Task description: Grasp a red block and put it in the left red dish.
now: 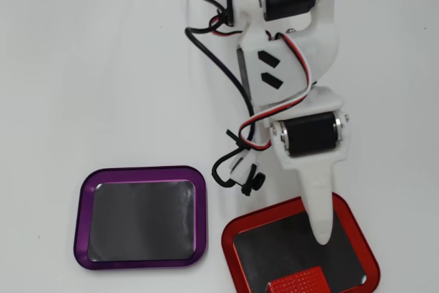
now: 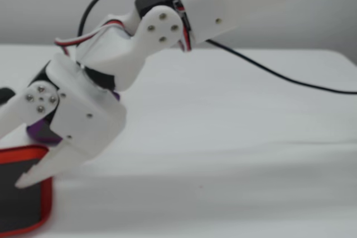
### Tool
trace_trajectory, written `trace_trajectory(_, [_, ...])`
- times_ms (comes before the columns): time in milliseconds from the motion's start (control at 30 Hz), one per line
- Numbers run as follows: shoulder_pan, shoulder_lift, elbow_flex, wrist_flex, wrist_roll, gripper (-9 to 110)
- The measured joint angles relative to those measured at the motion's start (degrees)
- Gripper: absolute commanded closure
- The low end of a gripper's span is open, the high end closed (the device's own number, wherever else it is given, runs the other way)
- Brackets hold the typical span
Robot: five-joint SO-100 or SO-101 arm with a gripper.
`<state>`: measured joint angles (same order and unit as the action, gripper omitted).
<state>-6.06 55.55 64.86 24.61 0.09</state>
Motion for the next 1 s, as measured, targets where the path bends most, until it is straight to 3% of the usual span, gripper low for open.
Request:
trace_trajectory(267, [0.0,3.3,-0.1,12.2,0.0,79])
trace_trajectory(600, [-5.4,30.1,2.7,37.3,0.0,78])
trace_trajectory(1000, [-5.8,69.9,40.6,41.7,-0.1,78])
